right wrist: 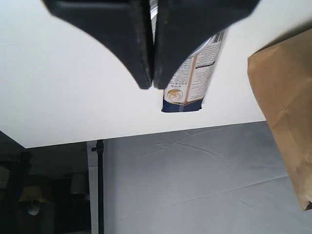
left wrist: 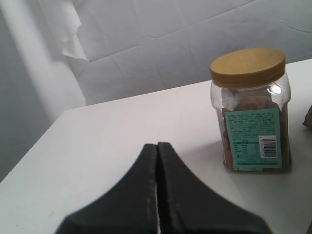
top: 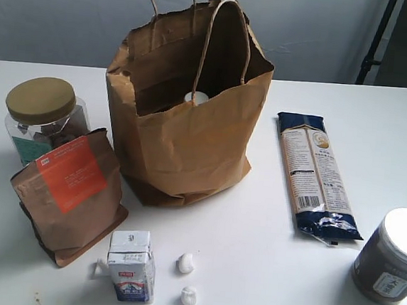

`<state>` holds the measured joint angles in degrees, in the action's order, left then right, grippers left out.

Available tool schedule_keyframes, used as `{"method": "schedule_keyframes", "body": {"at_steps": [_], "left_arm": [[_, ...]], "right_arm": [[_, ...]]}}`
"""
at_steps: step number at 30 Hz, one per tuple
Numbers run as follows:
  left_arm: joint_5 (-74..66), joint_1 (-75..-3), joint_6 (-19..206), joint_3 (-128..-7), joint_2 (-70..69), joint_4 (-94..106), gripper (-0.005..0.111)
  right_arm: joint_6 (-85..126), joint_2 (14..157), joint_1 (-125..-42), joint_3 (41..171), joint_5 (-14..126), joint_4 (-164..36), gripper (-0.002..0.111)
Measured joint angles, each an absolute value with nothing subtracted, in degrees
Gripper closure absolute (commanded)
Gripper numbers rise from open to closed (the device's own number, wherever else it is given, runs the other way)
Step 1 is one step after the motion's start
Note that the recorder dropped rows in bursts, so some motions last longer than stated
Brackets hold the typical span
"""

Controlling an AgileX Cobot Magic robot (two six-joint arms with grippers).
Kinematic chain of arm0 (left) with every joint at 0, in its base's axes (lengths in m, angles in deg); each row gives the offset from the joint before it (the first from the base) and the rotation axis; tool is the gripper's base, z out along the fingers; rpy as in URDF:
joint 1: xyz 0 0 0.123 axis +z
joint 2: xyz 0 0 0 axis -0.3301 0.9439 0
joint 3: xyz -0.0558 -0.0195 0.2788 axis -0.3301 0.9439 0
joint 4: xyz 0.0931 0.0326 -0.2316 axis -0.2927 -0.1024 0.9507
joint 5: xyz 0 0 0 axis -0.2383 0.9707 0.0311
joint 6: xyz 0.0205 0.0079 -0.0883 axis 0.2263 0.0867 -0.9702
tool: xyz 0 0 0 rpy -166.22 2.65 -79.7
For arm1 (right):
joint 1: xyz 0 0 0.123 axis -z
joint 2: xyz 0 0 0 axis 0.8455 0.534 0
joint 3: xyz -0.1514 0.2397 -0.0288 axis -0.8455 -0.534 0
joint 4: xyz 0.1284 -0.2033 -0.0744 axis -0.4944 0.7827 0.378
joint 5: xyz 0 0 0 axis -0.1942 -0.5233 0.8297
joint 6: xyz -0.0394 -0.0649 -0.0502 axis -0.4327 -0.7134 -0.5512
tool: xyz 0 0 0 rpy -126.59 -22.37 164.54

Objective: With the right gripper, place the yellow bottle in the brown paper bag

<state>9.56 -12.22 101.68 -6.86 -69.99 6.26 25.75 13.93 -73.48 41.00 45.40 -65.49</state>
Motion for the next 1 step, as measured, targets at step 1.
{"method": "schedule_keyframes", "body": {"at_steps": [1], "left_arm": [[9.6, -12.2, 101.7, -6.9, -70.0, 6.3, 0.107]], "right_arm": [[25.8, 13.9, -73.5, 41.0, 45.4, -65.5, 0.108]]}}
